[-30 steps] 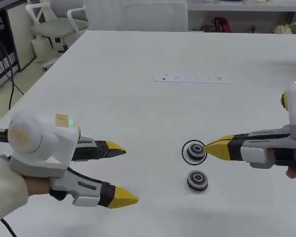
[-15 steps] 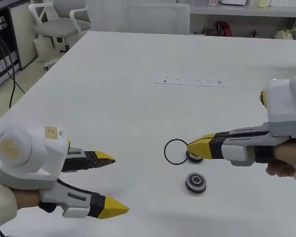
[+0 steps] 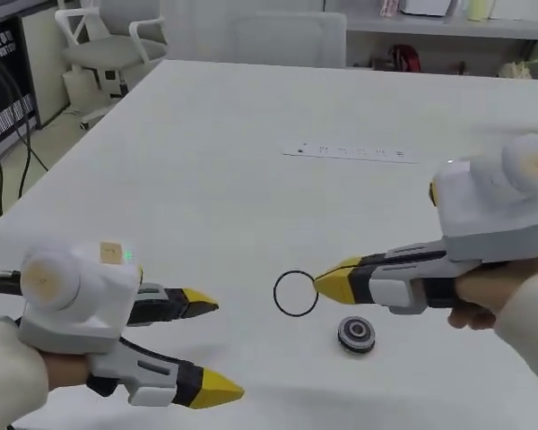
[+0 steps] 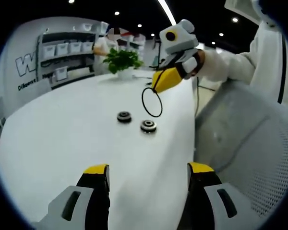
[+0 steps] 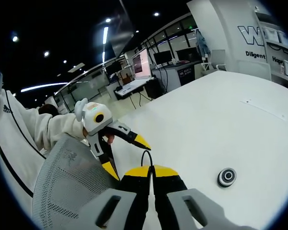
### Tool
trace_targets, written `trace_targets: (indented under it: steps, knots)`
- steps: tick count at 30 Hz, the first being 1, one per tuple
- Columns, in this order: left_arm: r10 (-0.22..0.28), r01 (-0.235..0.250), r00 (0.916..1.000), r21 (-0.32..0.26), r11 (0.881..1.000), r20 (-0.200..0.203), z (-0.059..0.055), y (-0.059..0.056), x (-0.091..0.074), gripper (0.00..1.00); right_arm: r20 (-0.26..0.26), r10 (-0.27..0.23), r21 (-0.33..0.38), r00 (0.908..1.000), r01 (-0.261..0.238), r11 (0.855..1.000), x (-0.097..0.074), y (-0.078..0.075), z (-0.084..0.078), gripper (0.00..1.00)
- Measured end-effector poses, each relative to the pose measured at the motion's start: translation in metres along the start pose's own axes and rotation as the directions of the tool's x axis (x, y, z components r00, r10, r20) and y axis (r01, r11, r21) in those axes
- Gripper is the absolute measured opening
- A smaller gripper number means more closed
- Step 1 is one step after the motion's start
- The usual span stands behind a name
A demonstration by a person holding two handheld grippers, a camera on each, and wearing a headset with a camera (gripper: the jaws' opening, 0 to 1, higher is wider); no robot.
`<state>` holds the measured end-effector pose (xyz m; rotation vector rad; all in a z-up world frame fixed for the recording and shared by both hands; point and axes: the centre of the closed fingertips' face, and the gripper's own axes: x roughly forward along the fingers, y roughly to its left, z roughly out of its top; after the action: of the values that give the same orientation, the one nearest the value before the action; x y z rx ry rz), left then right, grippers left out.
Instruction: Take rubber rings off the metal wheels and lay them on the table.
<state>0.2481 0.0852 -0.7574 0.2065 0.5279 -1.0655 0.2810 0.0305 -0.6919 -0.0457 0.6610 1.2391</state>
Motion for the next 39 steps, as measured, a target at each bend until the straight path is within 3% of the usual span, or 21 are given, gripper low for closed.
trace_targets:
  steps: [10,21,24,29,32,36,39]
  knots:
    - [-0.017,0.017,0.9998,0.003,1.000,-0.009,-0.001,-0.007,0.006,0.67,-0.047,-0.029,0.007,0.9985,0.029,1.000,0.013,-0.010,-0.025,0.00]
    - [-0.034,0.034,0.9990,0.005,0.999,-0.030,-0.005,-0.013,0.014,0.66,-0.058,-0.044,0.079,0.9974,0.048,0.996,0.021,-0.022,-0.050,0.00]
    - [-0.042,0.042,0.9986,0.008,0.999,-0.033,-0.005,-0.016,0.016,0.66,-0.112,-0.059,0.063,0.9920,0.066,0.996,0.025,-0.025,-0.068,0.00]
    - [-0.042,0.042,0.9983,0.010,0.999,-0.040,-0.007,-0.017,0.017,0.66,-0.098,-0.066,0.091,0.9930,0.075,0.993,0.029,-0.029,-0.070,0.00]
    - [-0.035,0.035,0.9988,0.002,0.999,-0.033,-0.006,-0.019,0.016,0.66,-0.158,-0.114,0.046,0.9809,0.123,0.991,0.028,-0.038,-0.087,0.00]
    - [-0.031,0.031,0.9990,0.004,1.000,-0.033,-0.007,-0.019,0.014,0.66,-0.134,-0.104,0.103,0.9855,0.119,0.988,0.031,-0.038,-0.087,0.00]
    - [-0.035,0.035,0.9987,-0.002,0.999,-0.036,-0.009,-0.020,0.015,0.65,-0.149,-0.107,0.102,0.9829,0.123,0.987,0.034,-0.038,-0.093,0.00]
